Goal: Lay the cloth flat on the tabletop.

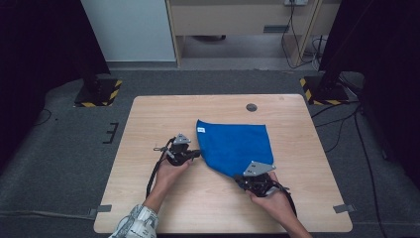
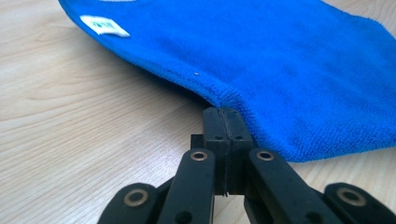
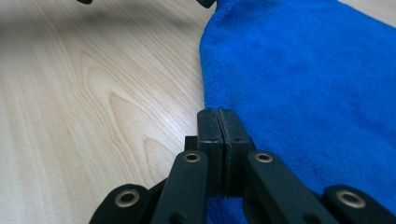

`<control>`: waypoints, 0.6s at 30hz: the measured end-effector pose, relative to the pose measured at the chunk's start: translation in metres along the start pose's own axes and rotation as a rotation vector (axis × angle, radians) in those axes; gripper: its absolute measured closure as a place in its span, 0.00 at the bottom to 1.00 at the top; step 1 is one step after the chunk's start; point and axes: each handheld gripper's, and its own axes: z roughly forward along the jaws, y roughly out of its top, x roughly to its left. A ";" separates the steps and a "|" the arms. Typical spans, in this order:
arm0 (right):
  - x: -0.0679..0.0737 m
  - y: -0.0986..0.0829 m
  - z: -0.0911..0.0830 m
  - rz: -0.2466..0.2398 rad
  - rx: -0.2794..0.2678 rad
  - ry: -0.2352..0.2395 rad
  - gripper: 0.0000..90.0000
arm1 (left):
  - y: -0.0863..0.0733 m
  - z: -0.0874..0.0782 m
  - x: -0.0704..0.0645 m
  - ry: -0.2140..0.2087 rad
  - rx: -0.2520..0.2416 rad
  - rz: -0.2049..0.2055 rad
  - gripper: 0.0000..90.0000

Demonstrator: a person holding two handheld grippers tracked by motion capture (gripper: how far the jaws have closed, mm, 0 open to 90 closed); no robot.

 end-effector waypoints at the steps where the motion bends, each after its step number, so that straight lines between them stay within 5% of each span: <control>1: 0.000 0.001 -0.001 0.005 -0.007 0.002 0.99 | 0.000 -0.003 0.000 0.002 -0.003 -0.003 1.00; 9: -0.019 0.007 -0.007 0.055 -0.039 -0.026 0.99 | 0.019 -0.004 0.006 0.003 0.007 -0.021 1.00; 18: -0.059 0.001 -0.003 0.160 0.002 -0.127 0.99 | 0.054 0.035 0.012 0.022 0.071 -0.051 1.00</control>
